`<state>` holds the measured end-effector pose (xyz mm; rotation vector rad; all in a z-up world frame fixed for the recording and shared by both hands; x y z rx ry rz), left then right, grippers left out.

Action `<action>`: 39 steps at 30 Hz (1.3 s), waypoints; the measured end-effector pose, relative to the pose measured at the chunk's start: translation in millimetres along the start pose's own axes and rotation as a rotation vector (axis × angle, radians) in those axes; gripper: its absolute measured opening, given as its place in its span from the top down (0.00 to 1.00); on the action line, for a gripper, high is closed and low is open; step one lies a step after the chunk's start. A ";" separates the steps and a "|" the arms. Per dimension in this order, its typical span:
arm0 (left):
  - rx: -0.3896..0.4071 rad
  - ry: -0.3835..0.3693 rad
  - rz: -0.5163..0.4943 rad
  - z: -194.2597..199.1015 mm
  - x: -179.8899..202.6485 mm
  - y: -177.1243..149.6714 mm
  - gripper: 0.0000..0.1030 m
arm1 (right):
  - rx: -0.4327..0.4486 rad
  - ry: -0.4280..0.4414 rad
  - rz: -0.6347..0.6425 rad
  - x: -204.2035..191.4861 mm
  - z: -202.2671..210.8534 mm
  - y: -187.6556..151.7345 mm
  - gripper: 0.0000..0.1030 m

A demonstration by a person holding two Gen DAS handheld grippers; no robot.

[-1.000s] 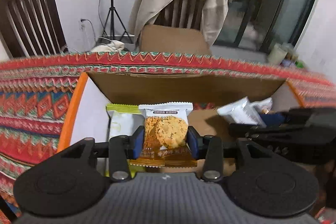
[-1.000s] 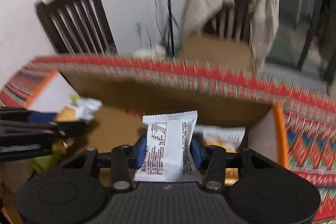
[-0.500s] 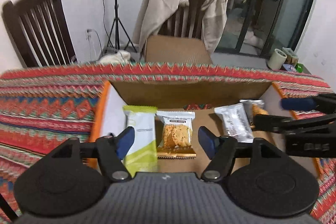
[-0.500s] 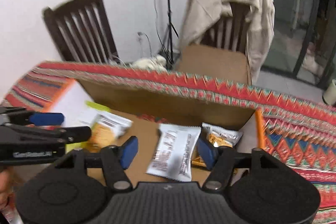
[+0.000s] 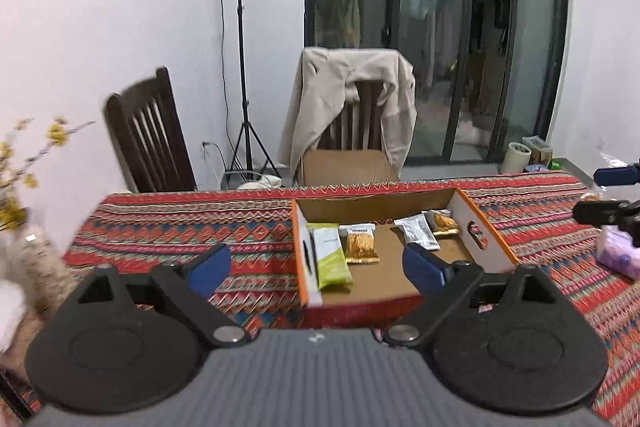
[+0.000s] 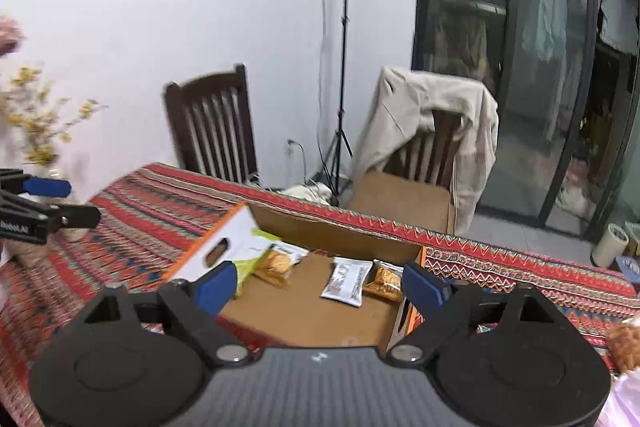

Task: Organize snacks
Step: 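Withdraw both tools from the box back toward the snack pile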

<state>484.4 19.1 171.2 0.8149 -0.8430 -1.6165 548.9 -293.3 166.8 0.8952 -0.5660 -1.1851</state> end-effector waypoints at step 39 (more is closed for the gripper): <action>0.003 0.115 0.163 156.5 62.3 -274.5 0.02 | 0.124 -0.106 -0.109 -59.9 176.7 -334.1 0.00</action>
Point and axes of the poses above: each gripper's, at about its wrist camera, not at the fingertips, and z roughly against the way its jaws point, x to its right, y to its top, the point moved 3 cm from there along -z, roughly the way its jaws point, and after that the axes turned 5 degrees about -z, right-handed, at the moved point
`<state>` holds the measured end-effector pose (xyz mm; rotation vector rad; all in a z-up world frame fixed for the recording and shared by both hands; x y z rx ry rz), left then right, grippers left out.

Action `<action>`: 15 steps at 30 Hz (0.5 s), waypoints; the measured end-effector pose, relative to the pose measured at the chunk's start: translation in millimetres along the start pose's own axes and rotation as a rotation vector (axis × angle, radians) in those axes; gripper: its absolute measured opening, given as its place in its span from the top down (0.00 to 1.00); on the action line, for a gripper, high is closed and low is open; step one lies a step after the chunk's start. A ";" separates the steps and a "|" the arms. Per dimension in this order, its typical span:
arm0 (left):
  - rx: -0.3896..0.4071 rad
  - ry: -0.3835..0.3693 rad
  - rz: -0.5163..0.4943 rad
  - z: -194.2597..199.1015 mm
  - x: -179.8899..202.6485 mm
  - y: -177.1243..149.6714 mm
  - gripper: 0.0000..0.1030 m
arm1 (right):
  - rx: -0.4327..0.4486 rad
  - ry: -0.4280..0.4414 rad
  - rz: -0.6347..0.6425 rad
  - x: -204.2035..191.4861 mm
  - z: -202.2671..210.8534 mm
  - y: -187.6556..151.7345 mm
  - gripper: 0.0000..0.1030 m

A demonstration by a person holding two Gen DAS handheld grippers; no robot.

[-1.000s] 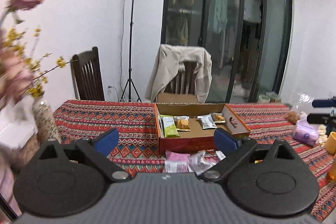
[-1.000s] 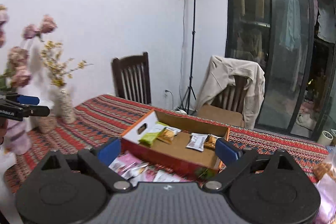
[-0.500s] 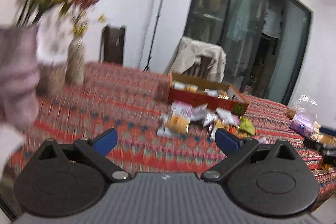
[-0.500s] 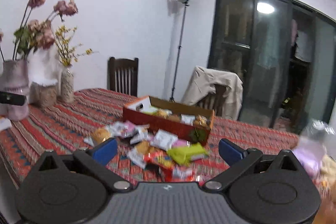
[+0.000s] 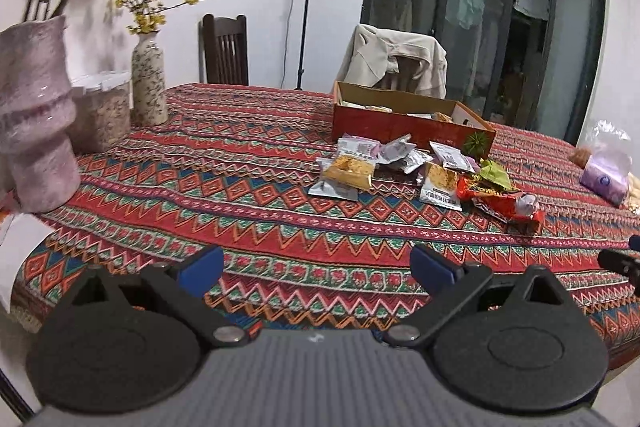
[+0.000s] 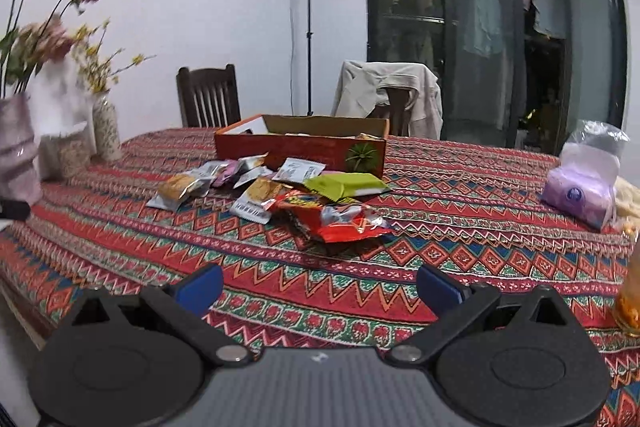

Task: Organize snacks
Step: 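Withdraw both tools from the box back toward the snack pile, then grasp the pumpkin oat cracker packet with the left gripper while the right grasps a green bar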

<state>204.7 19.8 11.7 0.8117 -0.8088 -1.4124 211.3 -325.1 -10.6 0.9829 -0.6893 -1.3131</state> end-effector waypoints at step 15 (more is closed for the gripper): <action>-0.004 -0.051 -0.167 -131.4 35.5 57.3 0.24 | -0.020 0.096 -0.137 11.3 -100.3 42.1 0.09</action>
Point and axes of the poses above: each gripper's, at about its wrist camera, not at the fingertips, and z roughly against the way its jaws point, x to its right, y to its top, the point moved 3 cm from there along -z, roughly the way its jaws point, and after that the axes turned 5 degrees about -z, right-handed, at the moved point
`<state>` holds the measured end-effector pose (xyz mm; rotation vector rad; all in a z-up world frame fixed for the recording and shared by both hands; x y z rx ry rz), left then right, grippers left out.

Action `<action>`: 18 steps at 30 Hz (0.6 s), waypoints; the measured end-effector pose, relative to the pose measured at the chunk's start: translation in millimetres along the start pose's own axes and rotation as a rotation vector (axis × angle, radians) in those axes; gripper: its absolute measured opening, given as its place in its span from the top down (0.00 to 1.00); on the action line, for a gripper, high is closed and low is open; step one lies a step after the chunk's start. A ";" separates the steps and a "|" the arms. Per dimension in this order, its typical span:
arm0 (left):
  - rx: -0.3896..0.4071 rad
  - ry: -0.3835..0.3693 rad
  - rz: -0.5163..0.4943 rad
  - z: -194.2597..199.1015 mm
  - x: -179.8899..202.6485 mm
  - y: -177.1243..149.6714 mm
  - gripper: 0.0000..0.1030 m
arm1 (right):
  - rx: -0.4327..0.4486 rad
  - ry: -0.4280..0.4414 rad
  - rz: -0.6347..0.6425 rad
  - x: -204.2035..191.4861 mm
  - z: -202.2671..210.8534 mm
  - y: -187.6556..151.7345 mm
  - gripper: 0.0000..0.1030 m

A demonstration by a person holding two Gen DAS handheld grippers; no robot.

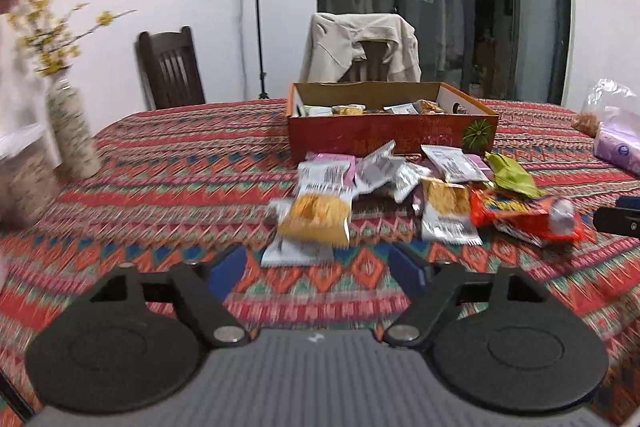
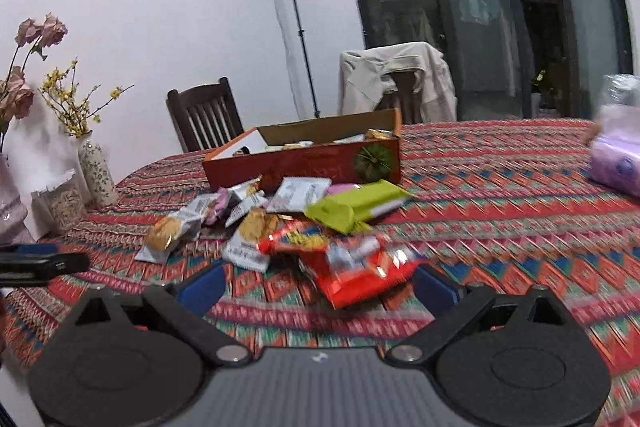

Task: Organize snacks
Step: 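Grasp the pumpkin oat cracker packet with the left gripper while the right grasps a green bar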

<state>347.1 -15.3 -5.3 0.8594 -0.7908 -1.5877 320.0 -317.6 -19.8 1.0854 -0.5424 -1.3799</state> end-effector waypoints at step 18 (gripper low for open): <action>-0.023 -0.114 0.028 -119.2 -12.5 7.5 0.47 | -0.116 -0.119 -0.170 55.6 -186.7 66.5 0.34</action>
Point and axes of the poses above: each gripper's, at about its wrist camera, not at the fingertips, and z roughly against the way its jaws point, x to its right, y to its top, the point moved 3 cm from there along -z, roughly the way its jaws point, and after that the axes turned 5 degrees about -z, right-handed, at the moved point
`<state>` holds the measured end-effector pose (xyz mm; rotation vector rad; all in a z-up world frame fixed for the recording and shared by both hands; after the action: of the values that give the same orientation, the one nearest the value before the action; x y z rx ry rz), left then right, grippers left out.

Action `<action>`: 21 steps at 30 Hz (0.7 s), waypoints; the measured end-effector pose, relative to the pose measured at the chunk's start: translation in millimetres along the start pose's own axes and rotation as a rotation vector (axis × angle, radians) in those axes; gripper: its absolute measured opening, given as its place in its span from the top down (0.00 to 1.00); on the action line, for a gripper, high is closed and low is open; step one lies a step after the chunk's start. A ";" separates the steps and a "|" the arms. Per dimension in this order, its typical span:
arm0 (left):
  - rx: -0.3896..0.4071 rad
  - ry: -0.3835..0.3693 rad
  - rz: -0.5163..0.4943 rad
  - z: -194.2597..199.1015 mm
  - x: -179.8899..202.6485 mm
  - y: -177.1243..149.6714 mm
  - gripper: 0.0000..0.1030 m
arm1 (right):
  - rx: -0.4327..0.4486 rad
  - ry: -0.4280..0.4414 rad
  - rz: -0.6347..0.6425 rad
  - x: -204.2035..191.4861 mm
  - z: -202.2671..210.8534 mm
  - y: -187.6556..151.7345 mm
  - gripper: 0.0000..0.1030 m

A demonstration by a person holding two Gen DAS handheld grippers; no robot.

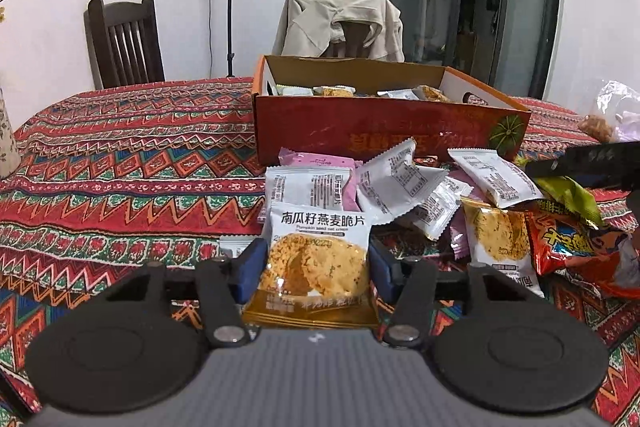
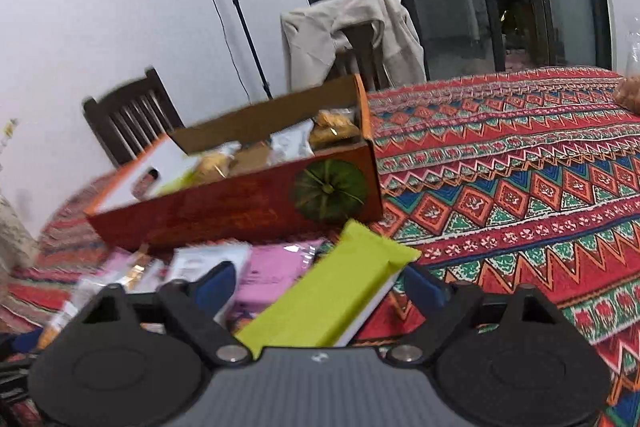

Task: Organize snacks
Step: 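Grasp the pumpkin oat cracker packet with the left gripper while the right grasps a green bar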

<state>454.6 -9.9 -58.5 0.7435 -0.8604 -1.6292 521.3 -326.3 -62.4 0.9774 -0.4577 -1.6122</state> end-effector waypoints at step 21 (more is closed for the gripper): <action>0.092 0.045 0.119 153.0 16.4 -15.0 0.54 | 0.129 0.099 0.197 -37.1 148.2 -59.7 0.68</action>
<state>316.8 0.1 10.9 0.7750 -0.9349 -1.4705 368.2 -304.6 -7.7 1.0698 -0.5772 -1.3646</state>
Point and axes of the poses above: each gripper's, at about its wrist camera, not at the fingertips, and z roughly against the way its jaws point, x to its right, y to its top, the point moved 3 cm from there along -z, roughly the way its jaws point, and after that the axes turned 5 degrees about -z, right-handed, at the moved point
